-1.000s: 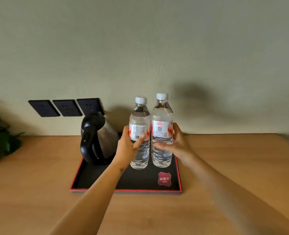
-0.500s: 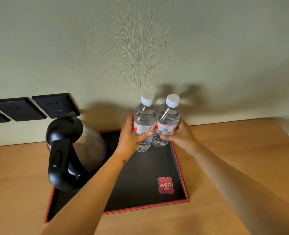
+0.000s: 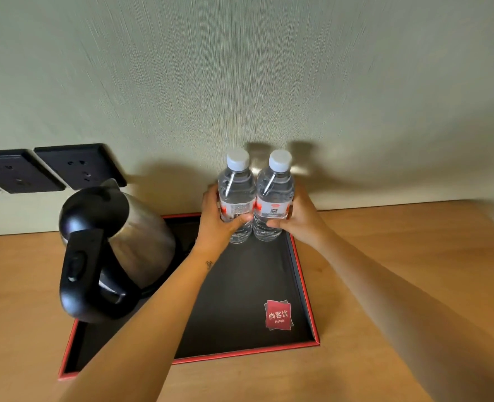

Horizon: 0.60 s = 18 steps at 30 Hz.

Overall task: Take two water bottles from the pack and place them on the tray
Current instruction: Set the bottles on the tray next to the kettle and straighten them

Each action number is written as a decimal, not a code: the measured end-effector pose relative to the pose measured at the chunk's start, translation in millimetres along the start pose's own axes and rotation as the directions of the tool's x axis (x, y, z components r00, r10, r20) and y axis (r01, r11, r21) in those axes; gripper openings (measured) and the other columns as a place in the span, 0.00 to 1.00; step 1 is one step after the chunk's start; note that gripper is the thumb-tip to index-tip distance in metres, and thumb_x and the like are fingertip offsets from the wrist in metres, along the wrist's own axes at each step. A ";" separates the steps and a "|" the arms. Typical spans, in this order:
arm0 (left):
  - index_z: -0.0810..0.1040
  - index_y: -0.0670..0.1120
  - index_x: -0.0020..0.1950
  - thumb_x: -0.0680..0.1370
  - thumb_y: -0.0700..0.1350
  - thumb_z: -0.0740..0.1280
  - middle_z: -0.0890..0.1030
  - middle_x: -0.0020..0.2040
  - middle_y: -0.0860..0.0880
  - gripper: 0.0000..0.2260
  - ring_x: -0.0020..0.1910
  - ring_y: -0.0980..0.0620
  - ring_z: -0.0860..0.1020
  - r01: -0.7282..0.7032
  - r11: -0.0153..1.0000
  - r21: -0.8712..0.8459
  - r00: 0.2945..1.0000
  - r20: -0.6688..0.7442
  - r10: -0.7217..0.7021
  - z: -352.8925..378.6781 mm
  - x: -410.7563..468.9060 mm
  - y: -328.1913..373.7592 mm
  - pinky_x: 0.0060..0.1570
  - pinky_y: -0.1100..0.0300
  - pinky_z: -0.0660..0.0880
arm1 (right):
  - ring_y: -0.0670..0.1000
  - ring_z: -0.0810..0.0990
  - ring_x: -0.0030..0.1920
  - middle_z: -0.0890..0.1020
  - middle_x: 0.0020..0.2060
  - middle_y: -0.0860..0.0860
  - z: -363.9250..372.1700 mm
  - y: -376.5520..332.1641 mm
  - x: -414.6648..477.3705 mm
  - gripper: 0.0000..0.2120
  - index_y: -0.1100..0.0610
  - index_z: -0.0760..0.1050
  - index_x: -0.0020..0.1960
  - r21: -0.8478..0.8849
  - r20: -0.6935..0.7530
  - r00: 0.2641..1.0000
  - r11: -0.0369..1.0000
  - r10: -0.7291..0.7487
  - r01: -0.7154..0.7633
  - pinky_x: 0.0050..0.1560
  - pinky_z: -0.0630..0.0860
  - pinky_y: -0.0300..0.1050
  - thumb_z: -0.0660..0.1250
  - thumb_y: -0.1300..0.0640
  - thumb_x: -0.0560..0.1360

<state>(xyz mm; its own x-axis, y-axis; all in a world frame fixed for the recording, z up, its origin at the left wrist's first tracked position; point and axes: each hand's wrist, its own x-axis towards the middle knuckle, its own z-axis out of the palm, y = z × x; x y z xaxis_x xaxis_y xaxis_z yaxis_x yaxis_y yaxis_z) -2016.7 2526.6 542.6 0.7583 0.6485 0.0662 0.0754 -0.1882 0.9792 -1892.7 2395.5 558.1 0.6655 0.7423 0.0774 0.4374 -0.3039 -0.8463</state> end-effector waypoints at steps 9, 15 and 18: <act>0.67 0.42 0.65 0.64 0.45 0.76 0.75 0.62 0.41 0.33 0.61 0.47 0.75 -0.014 0.997 0.076 0.997 0.075 0.009 -12.9 -6.3 14.0 0.61 0.42 0.72 | 0.57 0.68 0.67 0.67 0.65 0.61 3.1 -10.9 -5.1 0.43 0.61 0.59 0.70 -0.080 0.043 0.994 0.992 0.104 -0.101 0.70 0.65 0.54 0.77 0.65 0.61; 0.69 0.41 0.62 0.62 0.45 0.78 0.76 0.60 0.40 0.32 0.59 0.43 0.75 0.064 0.991 0.120 0.997 0.035 -0.068 -13.4 -10.5 41.4 0.60 0.42 0.73 | 0.57 0.73 0.63 0.73 0.62 0.60 -14.7 -42.5 -9.3 0.37 0.64 0.63 0.64 -0.012 0.055 0.996 0.997 0.073 -0.072 0.65 0.71 0.54 0.78 0.63 0.61; 0.69 0.45 0.62 0.63 0.47 0.78 0.76 0.60 0.42 0.32 0.58 0.46 0.75 0.067 0.982 0.178 0.995 -0.087 -0.052 -16.7 -8.1 66.0 0.57 0.49 0.74 | 0.51 0.73 0.55 0.73 0.58 0.53 -32.1 -63.8 -5.1 0.37 0.58 0.61 0.64 -0.024 -0.003 1.000 0.999 0.022 -0.022 0.50 0.70 0.37 0.78 0.59 0.62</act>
<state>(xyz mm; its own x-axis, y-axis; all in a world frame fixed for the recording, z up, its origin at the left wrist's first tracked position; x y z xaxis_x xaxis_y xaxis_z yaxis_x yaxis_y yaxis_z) -2028.6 2521.2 609.9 0.6943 0.7190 0.0318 0.2397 -0.2727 0.9318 -1904.6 2391.9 628.6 0.6767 0.7338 0.0605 0.4373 -0.3345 -0.8348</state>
